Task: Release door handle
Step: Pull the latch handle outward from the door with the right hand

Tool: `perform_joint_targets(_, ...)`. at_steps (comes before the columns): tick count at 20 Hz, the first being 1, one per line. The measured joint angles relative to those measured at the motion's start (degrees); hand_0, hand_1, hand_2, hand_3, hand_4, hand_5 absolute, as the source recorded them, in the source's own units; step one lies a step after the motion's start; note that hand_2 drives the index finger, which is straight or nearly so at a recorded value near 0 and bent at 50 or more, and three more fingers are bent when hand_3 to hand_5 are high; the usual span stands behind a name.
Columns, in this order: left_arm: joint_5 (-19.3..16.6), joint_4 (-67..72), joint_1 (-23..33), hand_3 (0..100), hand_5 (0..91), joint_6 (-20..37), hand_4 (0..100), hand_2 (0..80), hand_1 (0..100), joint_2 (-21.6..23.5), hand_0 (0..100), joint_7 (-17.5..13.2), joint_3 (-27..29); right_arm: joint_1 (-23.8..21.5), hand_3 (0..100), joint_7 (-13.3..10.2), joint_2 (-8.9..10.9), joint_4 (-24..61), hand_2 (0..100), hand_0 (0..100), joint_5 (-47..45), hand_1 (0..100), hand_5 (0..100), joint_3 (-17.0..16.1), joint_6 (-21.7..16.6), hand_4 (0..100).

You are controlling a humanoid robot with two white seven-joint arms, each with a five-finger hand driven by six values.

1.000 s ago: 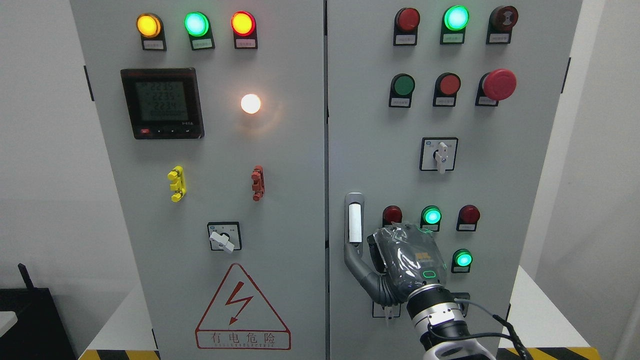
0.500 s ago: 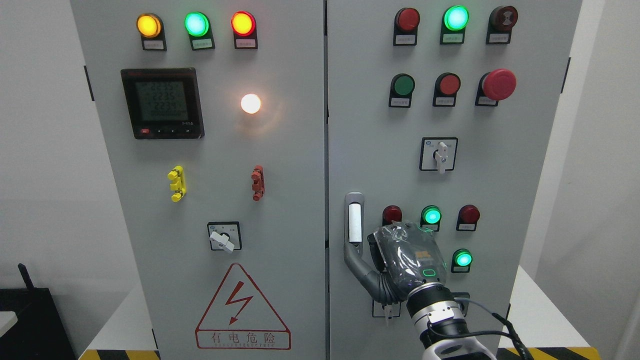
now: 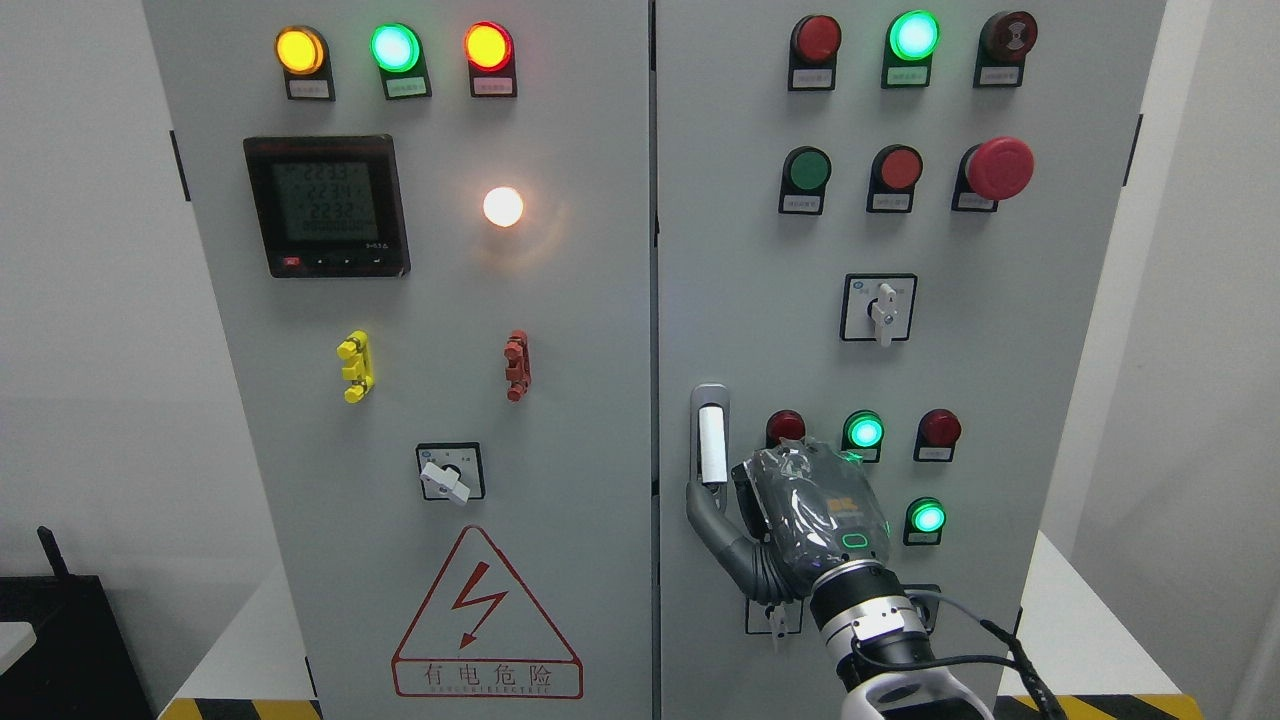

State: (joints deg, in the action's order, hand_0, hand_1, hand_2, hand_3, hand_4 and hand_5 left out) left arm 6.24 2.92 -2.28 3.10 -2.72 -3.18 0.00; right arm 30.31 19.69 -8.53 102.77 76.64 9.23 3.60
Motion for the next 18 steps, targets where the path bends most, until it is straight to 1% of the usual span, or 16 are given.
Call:
perform_joint_targets(6,0.00,0.00,0.00,0,0.0,0.00,0,0.0,39,0.00,12,0.00,0.00,-0.26,100,-0.49,-0.11,0.07,100,61,-0.02,0,100,0.05,0.11,100)
perform_joint_targets(18,0.00,0.00,0.00,0,0.0,0.00,0,0.0,39,0.00,12,0.00,0.00,-0.74,100,-0.73,-0.26,0.53,100,62,-0.07,0,100,-0.27,0.18,100)
